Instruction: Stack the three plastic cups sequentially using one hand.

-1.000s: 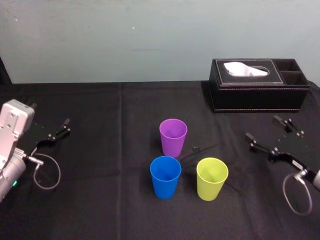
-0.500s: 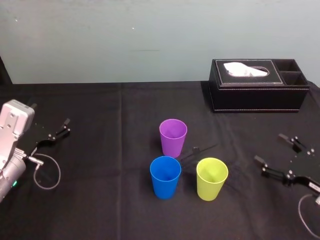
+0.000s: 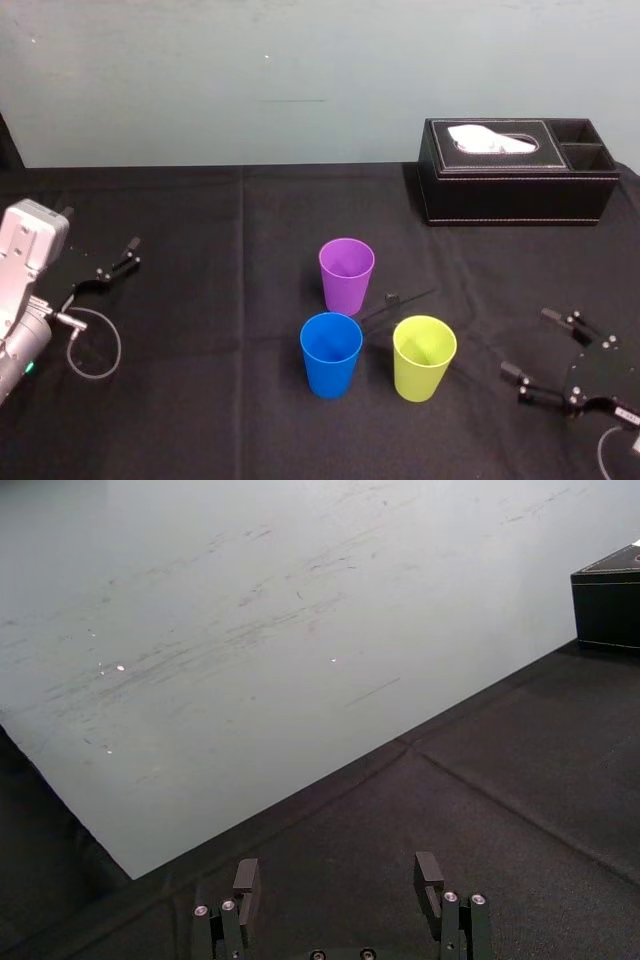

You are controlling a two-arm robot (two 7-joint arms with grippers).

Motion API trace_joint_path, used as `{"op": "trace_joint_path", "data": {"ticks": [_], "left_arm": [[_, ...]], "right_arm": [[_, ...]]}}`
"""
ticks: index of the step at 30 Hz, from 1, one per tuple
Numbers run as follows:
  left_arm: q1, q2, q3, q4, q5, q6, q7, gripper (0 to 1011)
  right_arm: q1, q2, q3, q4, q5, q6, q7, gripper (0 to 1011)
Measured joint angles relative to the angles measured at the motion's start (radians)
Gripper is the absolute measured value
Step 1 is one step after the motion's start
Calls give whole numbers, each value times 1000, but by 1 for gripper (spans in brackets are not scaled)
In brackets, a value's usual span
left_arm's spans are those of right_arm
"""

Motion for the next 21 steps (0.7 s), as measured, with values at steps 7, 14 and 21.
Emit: {"op": "trace_joint_path", "data": {"ticks": [7, 14, 21], "left_arm": [[0, 0, 0, 0, 0, 0, 0, 1011], [0, 0, 0, 0, 0, 0, 0, 1011], [0, 0, 0, 0, 0, 0, 0, 1011]], "right_arm": [[9, -14, -15, 1, -25, 5, 27, 1003], [22, -32, -35, 1, -46, 24, 48, 1003], [37, -46, -47, 5, -48, 48, 55, 1003]]}}
